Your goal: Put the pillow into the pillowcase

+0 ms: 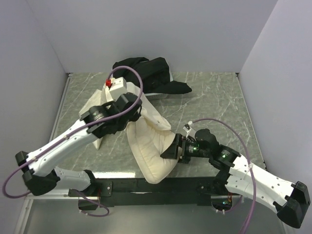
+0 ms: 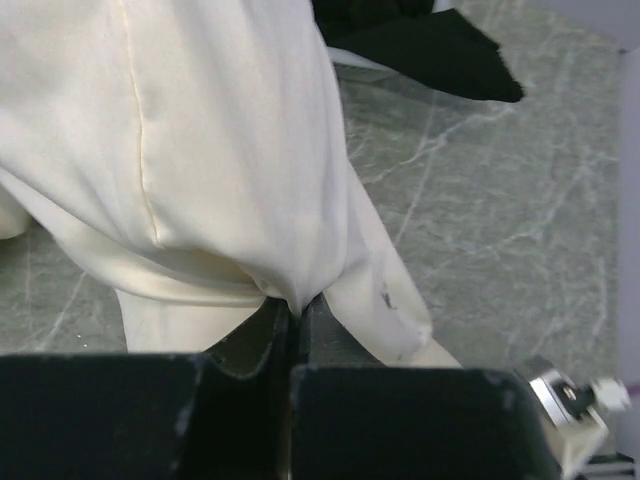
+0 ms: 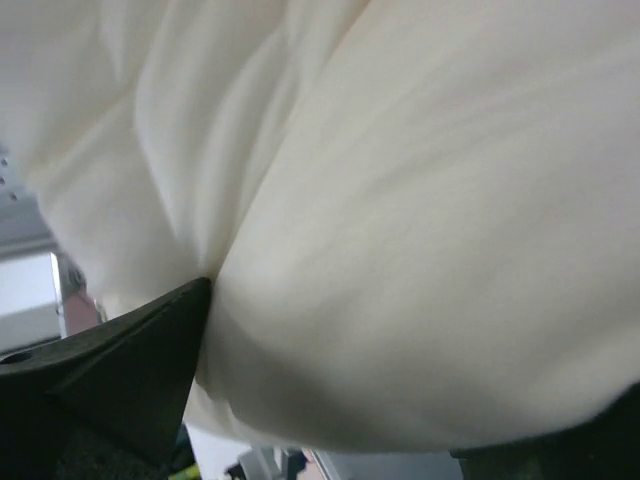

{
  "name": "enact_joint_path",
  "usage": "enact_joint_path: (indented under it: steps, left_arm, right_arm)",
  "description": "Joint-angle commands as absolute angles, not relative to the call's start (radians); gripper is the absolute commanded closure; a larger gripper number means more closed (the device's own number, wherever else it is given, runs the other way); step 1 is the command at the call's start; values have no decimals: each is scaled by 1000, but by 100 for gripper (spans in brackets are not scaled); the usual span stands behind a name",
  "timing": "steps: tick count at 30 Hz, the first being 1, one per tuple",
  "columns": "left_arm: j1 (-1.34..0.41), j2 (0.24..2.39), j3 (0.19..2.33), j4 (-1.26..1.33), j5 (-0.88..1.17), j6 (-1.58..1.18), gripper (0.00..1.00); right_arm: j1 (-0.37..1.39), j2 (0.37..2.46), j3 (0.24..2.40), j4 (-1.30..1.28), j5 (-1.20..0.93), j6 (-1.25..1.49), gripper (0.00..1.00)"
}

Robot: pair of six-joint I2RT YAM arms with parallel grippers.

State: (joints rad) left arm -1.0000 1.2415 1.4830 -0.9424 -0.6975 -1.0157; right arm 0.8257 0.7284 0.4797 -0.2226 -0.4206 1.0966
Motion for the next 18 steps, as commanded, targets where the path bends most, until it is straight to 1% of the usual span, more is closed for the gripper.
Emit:
enact_joint_path:
  steps: [1,4,6,8,11,14,17,18]
  left_arm:
    - [-914,1296,1485,-799,-522,-985,99]
    - [-874,1302,1467,-769,-489,-991,99]
    - [-859,1298,1454,-746,-480,-999,99]
    - [-856,1319,1466,-758,-491,-1005,99]
    - [-856,1328,1476,-785,-505,-1026,99]
    - [-856,1312,1453,-766,-515,-1049,99]
    - [-857,1295,1428,-762,-520,-1077,99]
    - [-857,1290,1410,-759,-525,-1089,99]
  right_arm:
    - [848,674,558,-147,-586,930,5]
    - [847,629,607,-293,-554,815,1]
    - [848,603,652,-372,-514,781,0]
    - [848,594,687,-408,-494,743,0]
    - [848,583,721,-407,-532,727,0]
    - [848,589,704,-336,-676,732,0]
    - [848,575,638,-154,-823,840,0]
    - [848,565,576,33,-869,898,0]
